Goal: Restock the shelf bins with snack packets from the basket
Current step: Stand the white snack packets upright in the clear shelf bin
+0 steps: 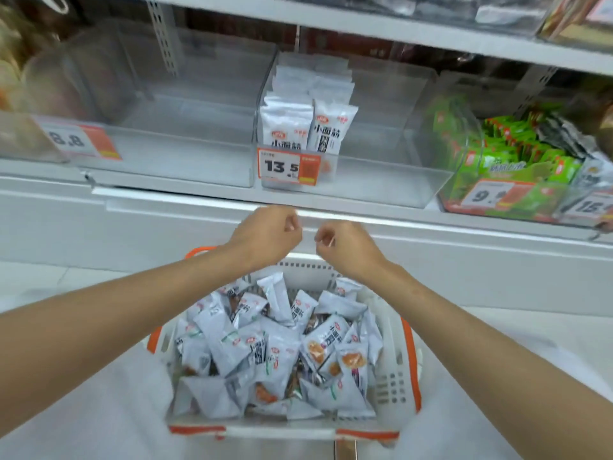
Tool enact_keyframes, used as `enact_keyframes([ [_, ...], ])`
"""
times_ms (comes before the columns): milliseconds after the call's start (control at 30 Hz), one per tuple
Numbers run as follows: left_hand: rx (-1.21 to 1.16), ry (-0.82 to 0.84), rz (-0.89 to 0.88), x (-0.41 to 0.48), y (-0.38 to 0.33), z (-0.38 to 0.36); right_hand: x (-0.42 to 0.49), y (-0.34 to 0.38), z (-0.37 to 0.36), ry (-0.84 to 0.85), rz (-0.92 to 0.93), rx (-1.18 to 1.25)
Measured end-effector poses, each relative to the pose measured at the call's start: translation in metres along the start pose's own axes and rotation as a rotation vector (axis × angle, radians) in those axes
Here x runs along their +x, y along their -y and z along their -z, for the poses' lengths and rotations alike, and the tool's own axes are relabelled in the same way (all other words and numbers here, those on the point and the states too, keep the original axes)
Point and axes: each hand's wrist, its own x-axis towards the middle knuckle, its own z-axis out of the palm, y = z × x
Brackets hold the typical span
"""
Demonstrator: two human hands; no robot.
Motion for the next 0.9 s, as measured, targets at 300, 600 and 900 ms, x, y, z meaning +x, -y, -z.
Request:
enact_keyframes([
  [300, 0.244, 0.483, 0.076, -0.029, 0.072, -0.051, -0.04, -0.085, -0.113, 0.929, -0.258, -0.34],
  [600, 0.282, 0.564, 0.044, -0.028, 0.069, -0.066, -0.083, -0.093, -0.146, 1.005, -0.249, -0.519],
  [900, 0.241, 0.622, 0.039, -0.032, 0.069, -0.052, -0.034, -0.025, -0.059, 0.537, -0.294, 0.202],
])
